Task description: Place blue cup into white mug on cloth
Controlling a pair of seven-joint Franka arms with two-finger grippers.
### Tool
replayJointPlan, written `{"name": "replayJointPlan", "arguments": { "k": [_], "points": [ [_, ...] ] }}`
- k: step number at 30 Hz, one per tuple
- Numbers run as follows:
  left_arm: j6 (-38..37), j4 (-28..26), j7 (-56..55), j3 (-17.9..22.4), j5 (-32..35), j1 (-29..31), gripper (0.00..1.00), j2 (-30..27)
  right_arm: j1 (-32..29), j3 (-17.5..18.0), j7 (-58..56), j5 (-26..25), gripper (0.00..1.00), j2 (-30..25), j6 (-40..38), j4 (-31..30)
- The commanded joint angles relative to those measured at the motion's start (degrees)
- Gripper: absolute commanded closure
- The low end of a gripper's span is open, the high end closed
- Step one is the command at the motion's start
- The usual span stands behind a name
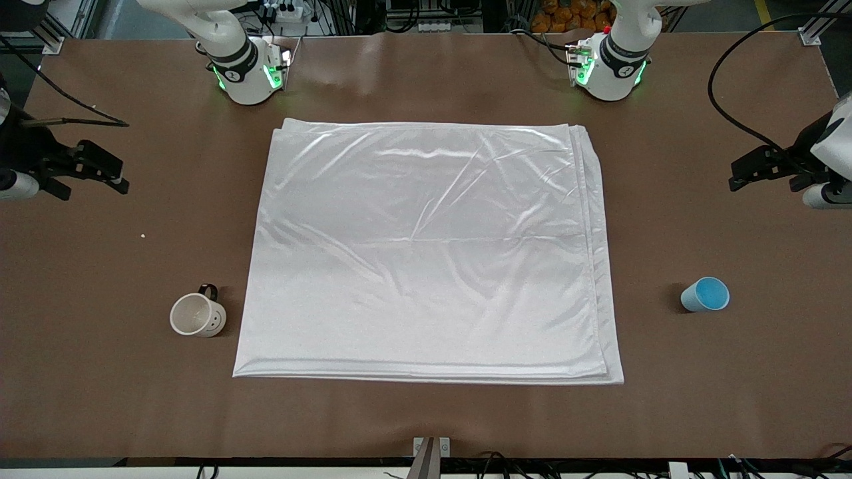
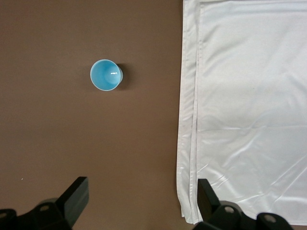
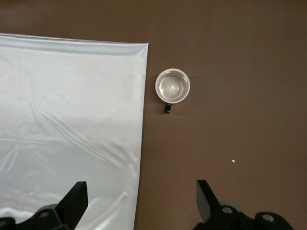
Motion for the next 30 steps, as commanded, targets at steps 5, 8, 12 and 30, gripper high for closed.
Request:
{"name": "replayJointPlan", "arguments": {
  "k": [5,8,12,30],
  "points": [
    [-0.35,0.79,2.97,0.72,-0.45,1.73,0.0,4.44,0.73,-0.43,-0.03,-0.93,0.0,0.28,0.18,-1.56],
    [0.97,0.96,4.29,0.72,-0.54,3.75,0.0,6.63,0.73,-0.43,-0.03,-1.02,0.0,0.54,0.26,-1.82],
    [3.52,2.1,7.01,0.72,-0.54,5.6,0.0,10.32,0.73,-0.43,-0.03,-0.93,0.0,0.54,0.7,-2.61],
    [20.12,2.63,11.23,0.81,4.3,9.29,0.0,25.62,0.21,-0.43,-0.03,-1.02,0.0,9.5,16.69,-11.67]
  ]
}}
